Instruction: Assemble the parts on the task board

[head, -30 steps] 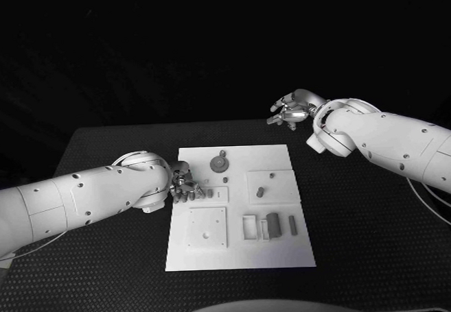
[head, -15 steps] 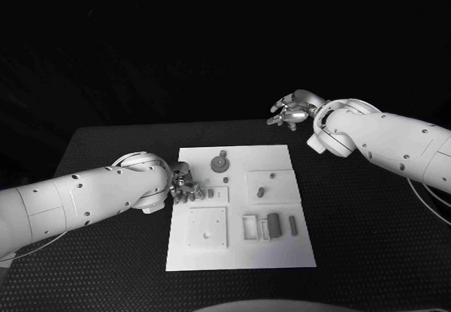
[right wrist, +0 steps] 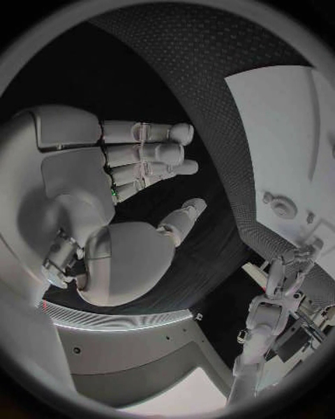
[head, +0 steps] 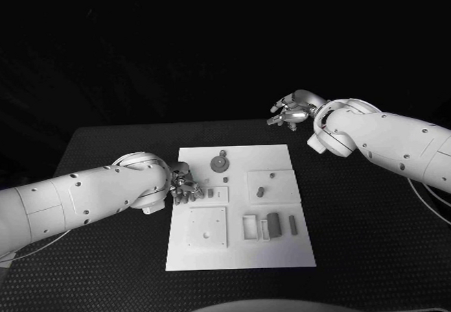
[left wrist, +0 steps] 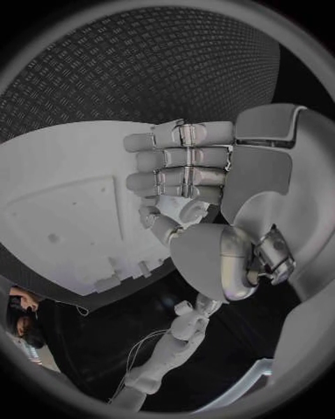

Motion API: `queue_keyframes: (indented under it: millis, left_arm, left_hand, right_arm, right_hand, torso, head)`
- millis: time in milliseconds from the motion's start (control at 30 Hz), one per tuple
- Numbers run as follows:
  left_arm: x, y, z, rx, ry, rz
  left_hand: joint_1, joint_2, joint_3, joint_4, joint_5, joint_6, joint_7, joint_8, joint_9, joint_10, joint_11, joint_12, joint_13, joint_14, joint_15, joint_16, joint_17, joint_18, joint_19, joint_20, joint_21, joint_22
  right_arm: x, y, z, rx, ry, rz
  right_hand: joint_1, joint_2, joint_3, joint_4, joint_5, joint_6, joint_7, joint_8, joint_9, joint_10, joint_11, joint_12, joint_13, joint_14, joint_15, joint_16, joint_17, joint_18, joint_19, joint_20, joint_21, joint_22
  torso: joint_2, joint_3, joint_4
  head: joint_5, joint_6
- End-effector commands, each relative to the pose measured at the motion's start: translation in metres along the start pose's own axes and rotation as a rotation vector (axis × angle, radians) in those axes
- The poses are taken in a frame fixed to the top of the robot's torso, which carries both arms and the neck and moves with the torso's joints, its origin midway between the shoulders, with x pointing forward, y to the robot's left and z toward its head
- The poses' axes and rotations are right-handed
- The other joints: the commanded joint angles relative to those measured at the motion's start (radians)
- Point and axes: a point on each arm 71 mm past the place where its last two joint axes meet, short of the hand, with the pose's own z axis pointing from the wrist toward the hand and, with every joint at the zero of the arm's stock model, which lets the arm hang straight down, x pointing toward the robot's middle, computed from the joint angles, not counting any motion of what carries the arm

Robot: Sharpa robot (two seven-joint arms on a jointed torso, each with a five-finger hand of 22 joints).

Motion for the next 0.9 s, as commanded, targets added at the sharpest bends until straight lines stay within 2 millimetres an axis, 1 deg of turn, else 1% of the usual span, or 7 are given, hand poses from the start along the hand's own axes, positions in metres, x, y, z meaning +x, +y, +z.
queue_keyframes:
  millis: [33, 67, 100, 333, 567, 733, 900]
  left_arm:
    - [0.0052, 0.0005, 0.0009, 0.016, 0.03, -0.039]
    - [0.0052, 0.0005, 0.0009, 0.017, 0.032, -0.039]
    - [0.0053, 0.0005, 0.0009, 0.018, 0.033, -0.04]
    - [0.0049, 0.0022, 0.0005, 0.016, 0.032, -0.045]
    - [0.0037, 0.0047, 0.0004, 0.011, 0.026, -0.049]
    - [0.003, 0.005, 0.0006, 0.007, 0.018, -0.053]
    - [0.0026, 0.0054, 0.0005, 0.007, 0.014, -0.055]
  left_hand:
    - [0.044, 0.031, 0.018, -0.019, 0.0, -0.022, 0.005, -0.011, 0.0, -0.003, 0.004, -0.003, -0.001, -0.01, 0.001, -0.002, -0.001, -0.012, -0.008, 0.002, -0.003, -0.001]
    - [0.067, 0.019, 0.051, -0.002, -0.058, -0.022, 0.005, -0.01, 0.002, -0.003, 0.005, -0.004, -0.002, -0.009, 0.001, -0.003, -0.002, -0.013, -0.006, 0.004, -0.003, -0.004]
    - [0.086, 0.003, 0.09, 0.026, -0.094, -0.021, 0.005, -0.009, 0.004, -0.002, 0.004, -0.004, -0.003, -0.008, 0.002, -0.004, -0.003, -0.013, -0.005, 0.004, -0.003, -0.006]
    - [0.099, 0.007, 0.102, 0.031, -0.105, -0.016, 0.003, -0.004, 0.009, 0.0, 0.003, -0.002, -0.002, -0.007, 0.002, -0.003, -0.003, -0.012, -0.004, 0.003, -0.002, -0.005]
    - [0.1, 0.007, 0.102, 0.032, -0.107, -0.014, 0.003, 0.0, 0.013, 0.0, 0.003, -0.001, -0.002, -0.006, 0.002, -0.002, -0.003, -0.013, -0.004, 0.003, -0.002, -0.004]
    - [0.1, 0.007, 0.101, 0.033, -0.107, -0.013, 0.002, 0.002, 0.016, 0.001, 0.002, 0.0, -0.001, -0.006, 0.002, -0.002, -0.003, -0.013, -0.003, 0.003, -0.001, -0.004]
    - [0.099, 0.007, 0.101, 0.034, -0.107, -0.013, 0.002, 0.002, 0.017, 0.001, 0.002, 0.0, -0.001, -0.005, 0.001, -0.001, -0.003, -0.013, -0.002, 0.003, -0.001, -0.003]
  right_arm:
    - [0.0014, -0.0001, 0.0, -0.002, 0.017, -0.011]
    - [0.0014, -0.0002, -0.0001, -0.002, 0.017, -0.011]
    - [0.0014, -0.0003, -0.0001, -0.001, 0.017, -0.011]
    - [0.0018, -0.0005, -0.0001, -0.001, 0.019, -0.012]
    - [0.0018, -0.0008, -0.0003, 0.0, 0.019, -0.012]
    - [0.0023, -0.0011, -0.0003, 0.0, 0.02, -0.012]
    - [0.0024, -0.0013, -0.0004, 0.0, 0.021, -0.012]
  right_hand:
    - [-0.004, 0.005, 0.001, 0.004, 0.002, 0.003, 0.045, 0.007, -0.002, -0.009, 0.0, 0.006, -0.001, -0.004, -0.006, 0.006, -0.002, 0.037, 0.0, -0.007, -0.006, 0.018]
    - [-0.004, 0.005, 0.001, 0.004, 0.002, 0.003, 0.045, 0.007, -0.002, -0.009, 0.0, 0.006, -0.001, -0.004, -0.006, 0.006, -0.002, 0.037, 0.0, -0.007, -0.006, 0.018]
    - [-0.004, 0.005, 0.001, 0.004, 0.002, 0.003, 0.045, 0.007, -0.002, -0.009, 0.0, 0.006, -0.001, -0.004, -0.006, 0.006, -0.002, 0.037, 0.0, -0.007, -0.006, 0.018]
    - [-0.004, 0.005, 0.001, 0.004, 0.002, 0.003, 0.045, 0.007, -0.002, -0.009, 0.0, 0.006, -0.001, -0.004, -0.006, 0.006, -0.002, 0.037, 0.0, -0.007, -0.006, 0.018]
    - [-0.004, 0.005, 0.001, 0.005, 0.002, 0.003, 0.045, 0.007, -0.002, -0.009, 0.0, 0.006, -0.002, -0.004, -0.006, 0.006, -0.002, 0.037, 0.0, -0.007, -0.006, 0.018]
    - [-0.004, 0.005, 0.0, 0.005, 0.002, 0.002, 0.045, 0.007, -0.002, -0.009, 0.0, 0.006, -0.002, -0.004, -0.006, 0.006, -0.002, 0.037, 0.0, -0.007, -0.006, 0.018]
    - [-0.004, 0.006, 0.0, 0.005, 0.002, 0.002, 0.045, 0.007, -0.002, -0.009, 0.0, 0.006, -0.002, -0.004, -0.006, 0.006, -0.002, 0.037, 0.0, -0.007, -0.006, 0.018]
  torso:
    - [0.0, -0.0002, -0.001]
    - [0.0, -0.0004, -0.0009]
    - [0.0, -0.0005, -0.0008]
    - [0.0, -0.0004, 0.0007]
    - [0.0, -0.001, 0.0006]
    - [0.0, -0.0004, 0.0]
    - [0.0, -0.0007, 0.0003]
  head:
    - [0.0, 0.0]
    - [-0.001, -0.001]
    - [-0.001, -0.001]
    - [-0.002, -0.002]
    - [-0.001, -0.002]
    - [-0.001, -0.003]
    - [-0.003, -0.003]
